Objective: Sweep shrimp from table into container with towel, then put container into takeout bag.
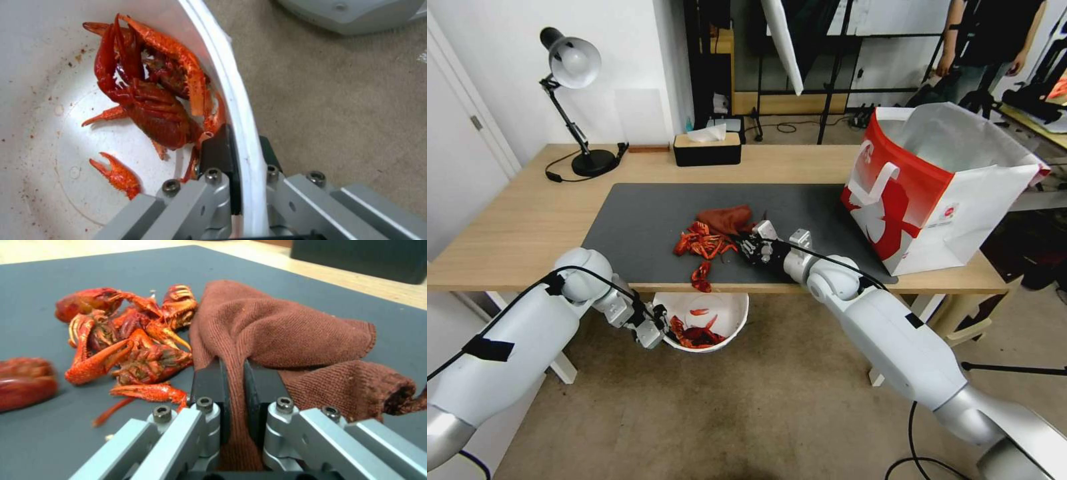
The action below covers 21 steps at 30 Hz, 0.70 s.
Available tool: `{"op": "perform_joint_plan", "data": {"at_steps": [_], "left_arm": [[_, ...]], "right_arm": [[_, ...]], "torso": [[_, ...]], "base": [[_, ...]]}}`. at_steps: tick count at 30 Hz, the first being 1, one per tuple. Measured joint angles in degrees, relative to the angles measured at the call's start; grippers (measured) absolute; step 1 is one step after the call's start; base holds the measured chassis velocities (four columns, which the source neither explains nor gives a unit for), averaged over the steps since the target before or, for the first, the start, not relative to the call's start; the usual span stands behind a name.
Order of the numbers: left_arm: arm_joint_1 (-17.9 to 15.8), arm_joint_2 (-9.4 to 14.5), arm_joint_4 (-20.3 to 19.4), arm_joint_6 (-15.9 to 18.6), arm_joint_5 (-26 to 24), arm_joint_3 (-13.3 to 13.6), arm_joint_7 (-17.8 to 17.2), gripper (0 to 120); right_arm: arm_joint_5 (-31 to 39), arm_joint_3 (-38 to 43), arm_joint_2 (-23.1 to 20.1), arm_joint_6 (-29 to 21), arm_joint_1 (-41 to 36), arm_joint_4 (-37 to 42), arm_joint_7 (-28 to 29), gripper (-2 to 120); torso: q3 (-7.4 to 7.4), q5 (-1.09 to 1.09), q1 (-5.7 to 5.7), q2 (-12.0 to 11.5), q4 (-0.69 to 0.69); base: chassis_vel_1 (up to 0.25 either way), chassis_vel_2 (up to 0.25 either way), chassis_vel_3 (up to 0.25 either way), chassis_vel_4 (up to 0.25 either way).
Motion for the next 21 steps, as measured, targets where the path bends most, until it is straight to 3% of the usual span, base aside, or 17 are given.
{"op": "perform_joint_plan", "data": {"at_steps": [21], "left_arm": [[-0.73, 0.45, 0.37, 0.08, -0.27, -0.04, -0.09, 0]], "right_arm": [[0.46, 0.50, -3.05, 0.21, -3.55, 6.28, -4.68, 6]], "torso": [[0.00, -0.01, 0.00, 0.00, 0.00]], "base": [[0.000, 0.000, 0.000, 0.000]]}}
